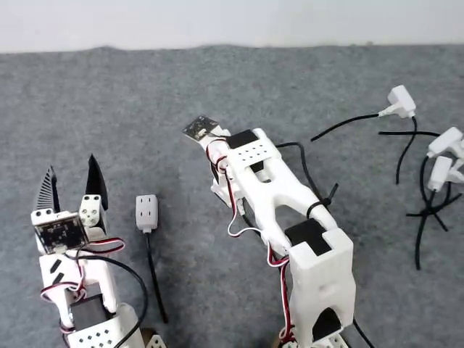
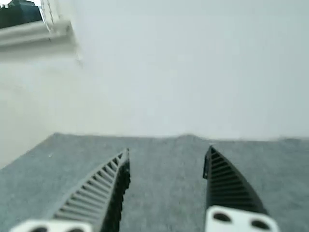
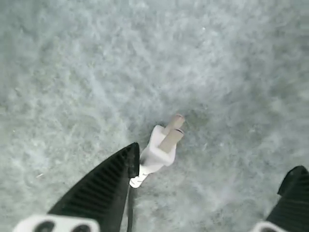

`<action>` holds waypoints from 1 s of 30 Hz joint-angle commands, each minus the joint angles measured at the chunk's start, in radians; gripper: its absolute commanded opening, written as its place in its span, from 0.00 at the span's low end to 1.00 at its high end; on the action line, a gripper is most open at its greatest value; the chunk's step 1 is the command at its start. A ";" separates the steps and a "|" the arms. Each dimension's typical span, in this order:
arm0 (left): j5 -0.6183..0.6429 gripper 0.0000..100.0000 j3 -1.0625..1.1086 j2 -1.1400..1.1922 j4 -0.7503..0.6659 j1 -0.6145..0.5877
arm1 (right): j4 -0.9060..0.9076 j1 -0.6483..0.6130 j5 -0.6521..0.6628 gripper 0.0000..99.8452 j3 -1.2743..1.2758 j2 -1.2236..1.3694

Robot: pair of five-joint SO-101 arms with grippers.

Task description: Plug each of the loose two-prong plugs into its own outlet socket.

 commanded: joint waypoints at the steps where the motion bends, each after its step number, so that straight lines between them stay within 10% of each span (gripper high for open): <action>1: -0.018 0.24 -0.008 -0.003 -0.071 -0.009 | -0.012 0.004 -0.031 0.44 -0.006 -0.019; 8: -0.031 0.24 -0.163 -0.005 0.015 -0.003 | -0.012 0.005 -0.034 0.44 -0.006 -0.019; 17: 0.005 0.24 -0.608 -0.054 0.741 0.127 | 0.002 0.004 -0.034 0.44 -0.006 -0.019; 30: 0.003 0.24 -0.346 -0.054 0.931 0.132 | 0.002 0.002 -0.034 0.44 -0.006 -0.019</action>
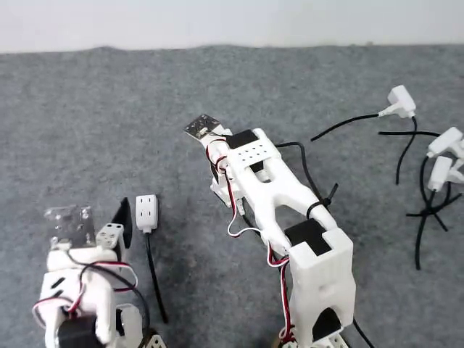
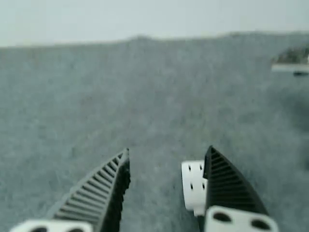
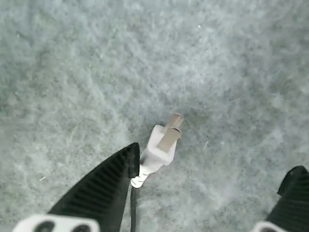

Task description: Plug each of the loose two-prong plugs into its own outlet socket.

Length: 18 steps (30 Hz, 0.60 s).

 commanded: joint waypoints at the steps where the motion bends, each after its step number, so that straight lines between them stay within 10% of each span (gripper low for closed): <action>1: 0.012 0.24 0.065 -0.020 -0.002 0.006 | 0.002 0.004 -0.008 0.44 -0.006 -0.019; 9: 0.012 0.25 -0.018 -0.020 -0.017 -0.021 | 0.002 0.004 -0.008 0.44 -0.006 -0.019; 18: -0.011 0.25 0.116 -0.014 -0.384 -0.176 | -0.001 -0.197 -0.123 0.44 0.069 -0.019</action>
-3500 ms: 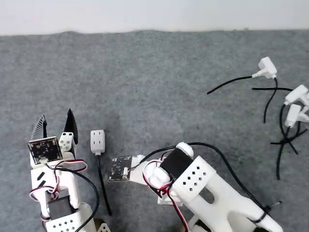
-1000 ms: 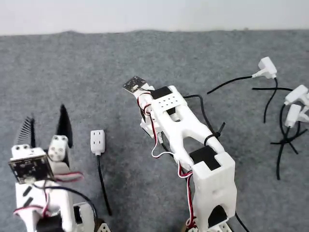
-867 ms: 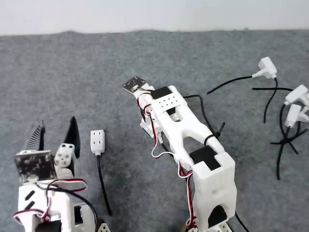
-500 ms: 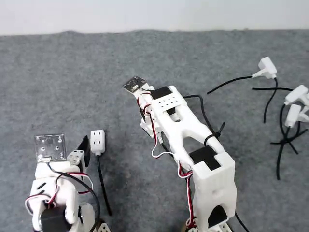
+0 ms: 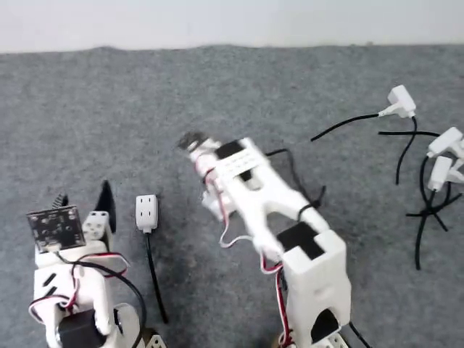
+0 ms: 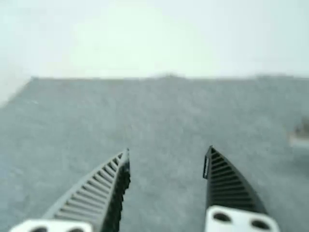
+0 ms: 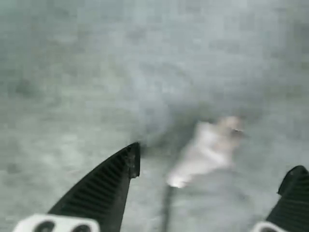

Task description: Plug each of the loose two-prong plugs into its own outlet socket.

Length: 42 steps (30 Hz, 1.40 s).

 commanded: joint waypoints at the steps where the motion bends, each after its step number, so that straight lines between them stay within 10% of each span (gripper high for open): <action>1: -0.009 0.25 0.081 -0.014 -0.149 -0.107 | -0.007 -0.102 -0.112 0.44 -0.015 -0.021; 14: 0.084 0.25 0.065 -0.017 -0.218 -0.407 | -0.091 -0.384 -0.582 0.44 -0.233 -0.007; 33: 0.086 0.25 -0.038 -0.017 -0.146 -0.559 | -0.414 -0.374 -0.657 0.43 -0.480 0.374; 42: 0.086 0.25 -0.033 -0.017 -0.144 -0.559 | -0.414 -0.343 -0.658 0.03 -0.482 0.374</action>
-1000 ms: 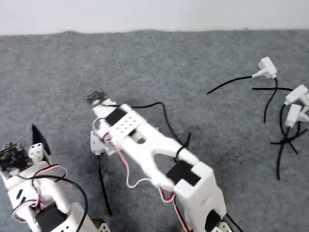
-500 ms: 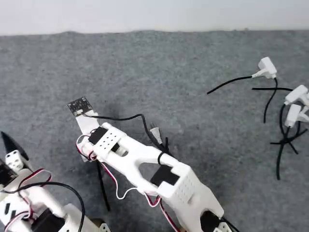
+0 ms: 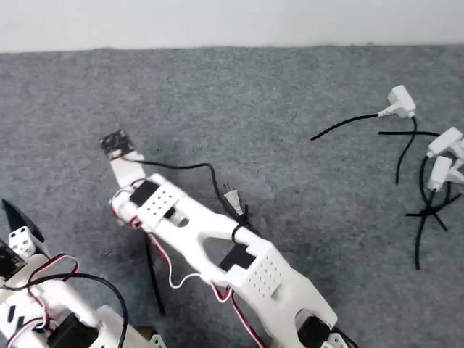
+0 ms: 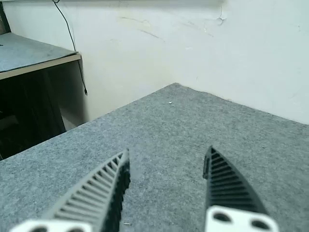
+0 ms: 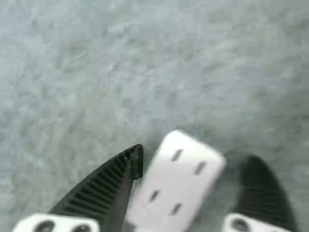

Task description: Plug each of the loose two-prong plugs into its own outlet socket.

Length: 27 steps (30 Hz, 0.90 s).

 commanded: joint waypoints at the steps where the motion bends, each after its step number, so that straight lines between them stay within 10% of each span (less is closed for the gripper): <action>1: 0.012 0.25 -0.047 -0.017 0.009 -0.006 | -0.038 0.001 -0.014 0.05 -0.032 0.015; 27: 0.015 0.25 -0.019 -0.017 0.005 0.002 | 0.321 0.061 0.064 0.06 -0.034 -0.191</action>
